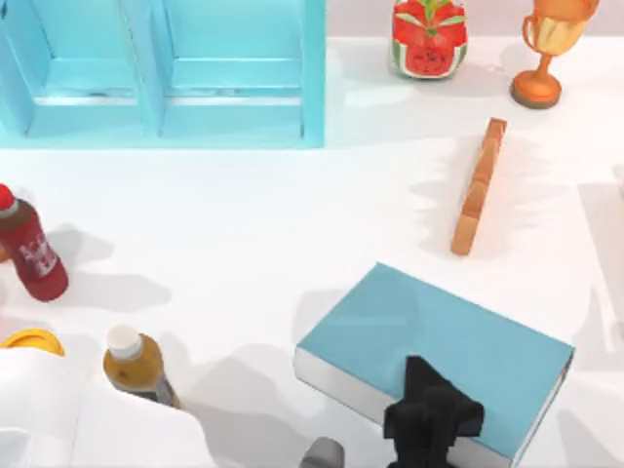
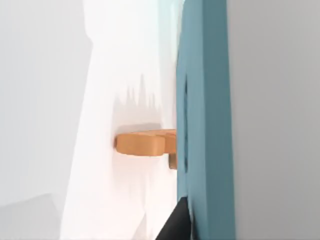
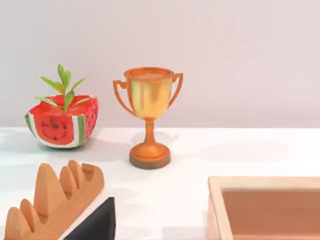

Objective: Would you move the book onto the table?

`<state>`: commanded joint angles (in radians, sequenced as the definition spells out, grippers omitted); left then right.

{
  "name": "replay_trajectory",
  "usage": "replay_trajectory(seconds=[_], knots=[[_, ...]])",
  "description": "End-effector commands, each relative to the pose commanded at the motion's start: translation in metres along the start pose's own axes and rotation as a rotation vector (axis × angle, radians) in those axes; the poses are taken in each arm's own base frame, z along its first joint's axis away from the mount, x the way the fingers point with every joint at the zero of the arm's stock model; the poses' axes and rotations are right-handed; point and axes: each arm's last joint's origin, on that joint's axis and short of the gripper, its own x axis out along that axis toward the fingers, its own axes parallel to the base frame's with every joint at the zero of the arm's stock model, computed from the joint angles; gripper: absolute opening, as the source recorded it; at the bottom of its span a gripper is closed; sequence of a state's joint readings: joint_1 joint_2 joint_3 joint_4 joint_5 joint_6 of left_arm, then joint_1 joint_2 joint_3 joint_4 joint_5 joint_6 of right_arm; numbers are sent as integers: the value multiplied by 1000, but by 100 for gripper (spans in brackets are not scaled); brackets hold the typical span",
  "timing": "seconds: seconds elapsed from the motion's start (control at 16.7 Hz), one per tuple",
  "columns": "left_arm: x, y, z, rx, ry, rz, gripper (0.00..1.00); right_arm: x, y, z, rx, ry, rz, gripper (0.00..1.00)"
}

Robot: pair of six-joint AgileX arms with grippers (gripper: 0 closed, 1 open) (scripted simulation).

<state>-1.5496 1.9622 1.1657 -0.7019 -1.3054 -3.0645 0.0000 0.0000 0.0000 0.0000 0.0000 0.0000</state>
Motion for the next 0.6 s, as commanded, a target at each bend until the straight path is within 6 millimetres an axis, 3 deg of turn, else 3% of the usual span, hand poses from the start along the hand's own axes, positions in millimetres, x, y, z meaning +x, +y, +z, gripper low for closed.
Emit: replay_trajectory(seconds=[0.6], knots=[[10,29,1,3,-4,4,0,0,0,0,0,0,0,100]])
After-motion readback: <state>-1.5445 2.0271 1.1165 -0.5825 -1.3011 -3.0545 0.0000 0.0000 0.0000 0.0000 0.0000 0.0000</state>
